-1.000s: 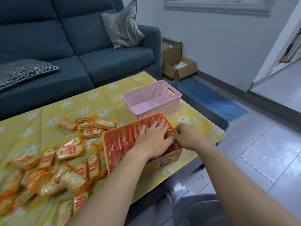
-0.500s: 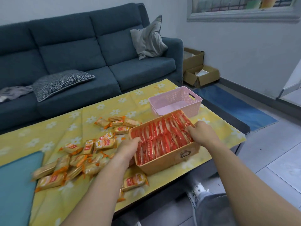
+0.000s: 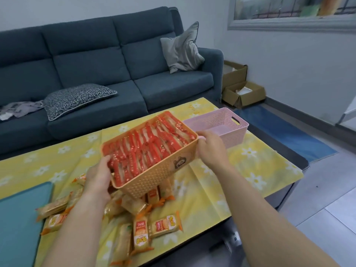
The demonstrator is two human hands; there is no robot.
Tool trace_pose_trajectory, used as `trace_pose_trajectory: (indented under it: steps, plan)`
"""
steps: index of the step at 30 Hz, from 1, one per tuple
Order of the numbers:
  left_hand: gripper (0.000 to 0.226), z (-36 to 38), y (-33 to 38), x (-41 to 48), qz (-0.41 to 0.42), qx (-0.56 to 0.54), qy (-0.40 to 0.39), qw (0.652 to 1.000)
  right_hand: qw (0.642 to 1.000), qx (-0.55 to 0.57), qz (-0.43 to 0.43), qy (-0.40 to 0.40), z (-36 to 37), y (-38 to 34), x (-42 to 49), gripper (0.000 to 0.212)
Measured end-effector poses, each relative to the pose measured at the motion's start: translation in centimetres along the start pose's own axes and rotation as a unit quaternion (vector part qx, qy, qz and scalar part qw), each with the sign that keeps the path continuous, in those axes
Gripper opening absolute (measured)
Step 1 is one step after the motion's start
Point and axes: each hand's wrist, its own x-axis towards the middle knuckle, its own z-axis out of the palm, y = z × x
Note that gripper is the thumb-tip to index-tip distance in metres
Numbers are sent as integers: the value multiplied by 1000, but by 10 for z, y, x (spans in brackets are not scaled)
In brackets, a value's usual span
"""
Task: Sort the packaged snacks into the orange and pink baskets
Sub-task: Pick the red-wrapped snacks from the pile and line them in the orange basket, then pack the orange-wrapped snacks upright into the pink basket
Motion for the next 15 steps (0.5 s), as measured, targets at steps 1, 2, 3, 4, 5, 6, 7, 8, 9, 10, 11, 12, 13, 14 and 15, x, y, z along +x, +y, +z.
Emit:
trace_pose_trajectory:
  steps: [1, 2, 3, 4, 5, 6, 7, 8, 9, 10, 11, 12, 13, 14, 15]
  plan:
    - [31, -1, 2, 6, 4, -2, 11, 1000, 999, -42, -16, 0, 8, -2, 3, 53]
    - [30, 0, 4, 16, 9, -8, 27, 1000, 996, -77, -30, -13, 20, 3, 11, 52]
    - [29, 1, 8, 25, 11, -15, 40, 999, 992, -118, -40, -28, 28, 2, 15, 51]
    - [28, 4, 13, 33, 8, -22, 47, 999, 986, -151, -45, -45, 36, 6, 20, 51]
    - [27, 9, 18, 43, 2, -32, 51, 998, 979, -192, -41, -63, 42, 8, 23, 54]
    - [25, 14, 24, 52, 0, -48, 52, 998, 970, -225, -31, -81, 48, 12, 28, 58]
    - [23, 21, 30, 60, 0, -63, 44, 997, 961, -260, -10, -93, 49, 12, 30, 61]
    - [22, 29, 36, 68, -2, -75, 32, 997, 953, -289, 11, -93, 51, 14, 32, 60]
    - [22, 40, 43, 76, -6, -82, 18, 996, 944, -318, 29, -81, 51, 12, 32, 56]
    - [22, 51, 49, 83, -9, -85, 2, 996, 935, -346, 42, -63, 51, 11, 34, 52]
    - [22, 64, 55, 89, -12, -86, -16, 996, 926, -370, 50, -52, 48, 8, 33, 48]
    - [21, 78, 60, 96, -15, -86, -34, 996, 918, -389, 54, -49, 45, 5, 34, 42]
    - [21, 92, 64, 104, -16, -85, -52, 995, 913, -401, 50, -58, 42, 3, 35, 34]
    - [21, 107, 67, 109, -15, -83, -69, 994, 909, -407, 44, -73, 40, 2, 34, 28]
    - [21, 122, 68, 114, -13, -79, -81, 993, 906, -412, 37, -93, 38, 0, 32, 26]
